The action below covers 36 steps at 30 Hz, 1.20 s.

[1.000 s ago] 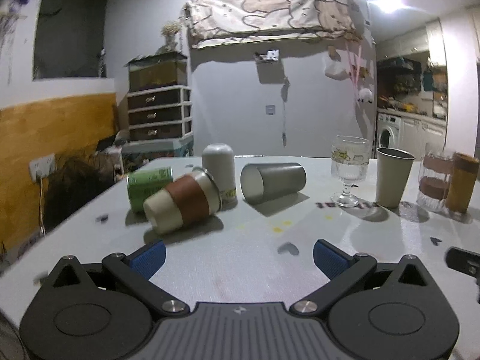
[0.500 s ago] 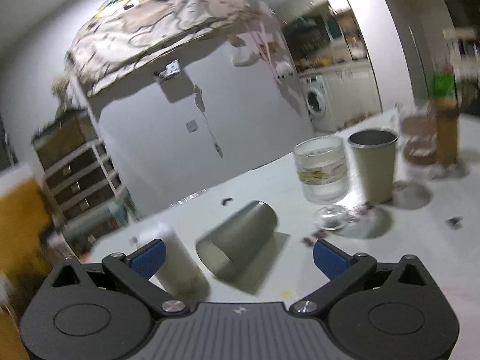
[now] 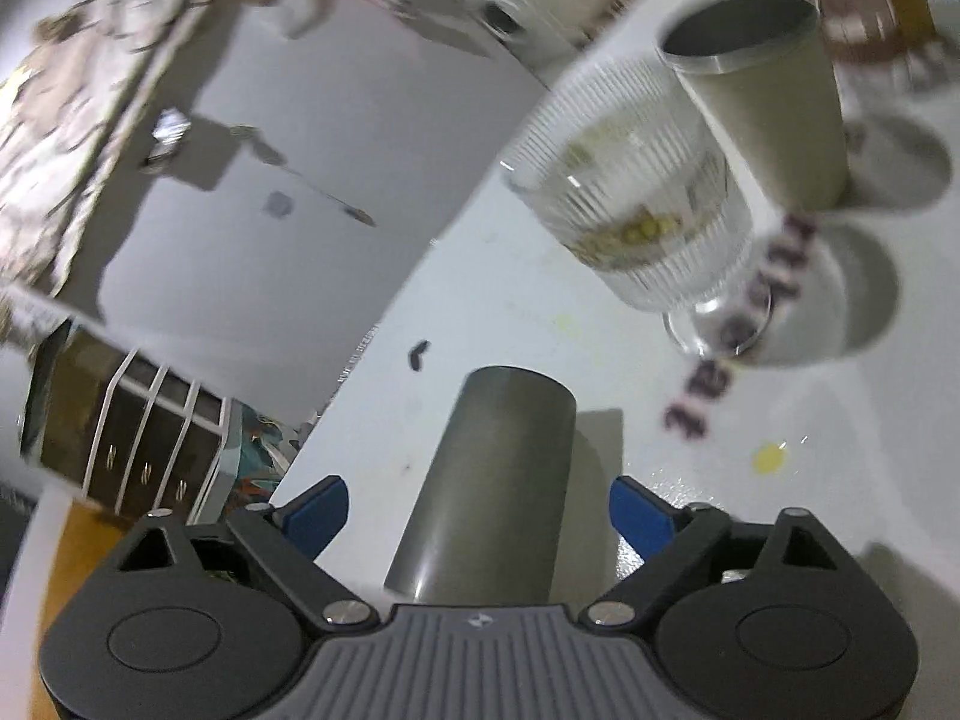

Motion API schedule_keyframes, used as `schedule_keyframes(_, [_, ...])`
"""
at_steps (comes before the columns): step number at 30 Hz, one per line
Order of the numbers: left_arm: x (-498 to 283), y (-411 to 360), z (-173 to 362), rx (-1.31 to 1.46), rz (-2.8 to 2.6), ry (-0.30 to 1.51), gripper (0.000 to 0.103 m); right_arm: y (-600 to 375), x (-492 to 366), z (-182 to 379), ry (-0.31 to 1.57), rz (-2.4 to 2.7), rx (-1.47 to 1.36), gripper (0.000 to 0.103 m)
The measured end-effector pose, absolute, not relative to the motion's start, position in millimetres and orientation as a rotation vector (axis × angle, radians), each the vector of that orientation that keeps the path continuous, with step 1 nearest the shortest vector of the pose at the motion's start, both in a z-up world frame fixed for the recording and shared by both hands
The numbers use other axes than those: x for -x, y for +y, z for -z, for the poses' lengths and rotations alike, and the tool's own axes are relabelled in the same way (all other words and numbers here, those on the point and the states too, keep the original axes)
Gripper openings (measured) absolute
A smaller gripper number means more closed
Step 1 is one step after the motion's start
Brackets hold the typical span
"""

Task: Flip cup upright
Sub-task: 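Move the left tool down to the grey cup lying on its side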

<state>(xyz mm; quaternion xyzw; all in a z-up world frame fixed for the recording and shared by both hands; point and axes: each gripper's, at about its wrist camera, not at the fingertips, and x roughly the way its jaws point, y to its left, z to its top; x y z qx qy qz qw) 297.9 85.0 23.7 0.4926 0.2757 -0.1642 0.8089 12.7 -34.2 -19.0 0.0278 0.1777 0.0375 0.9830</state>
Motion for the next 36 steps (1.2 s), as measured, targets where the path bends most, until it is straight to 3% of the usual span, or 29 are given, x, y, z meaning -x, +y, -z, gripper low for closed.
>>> schedule_keyframes(3, [-314.6, 76.2, -13.8, -1.113, 0.367, 0.637, 0.083, -37.7, -16.3, 21.2, 0.363, -0.105, -0.063, 0.103])
schedule_keyframes(10, [-346.8, 80.3, 2.1, -1.099, 0.382, 0.734, 0.082, -36.7, -28.4, 29.4, 0.386, -0.132, -0.056, 0.103])
schedule_keyframes(12, [-352.8, 84.0, -0.5, -1.044, 0.386, 0.741, 0.071, -36.0, -29.5, 29.4, 0.382, -0.137, -0.047, 0.103])
schedule_keyframes(16, [-348.7, 88.6, 0.3, -1.003, 0.364, 0.713, 0.071, -35.7, -36.3, 31.1, 0.395, -0.146, -0.050, 0.103])
schedule_keyframes(23, [-299.7, 96.0, -3.6, -0.965, 0.458, 0.675, 0.071, -38.0, -37.3, 32.8, 0.411, -0.141, -0.082, 0.103])
schedule_keyframes(36, [-139.9, 117.0, 1.6, -1.099, 0.659, 0.572, 0.070, -42.4, -33.0, 30.5, 0.444, -0.135, -0.155, 0.103])
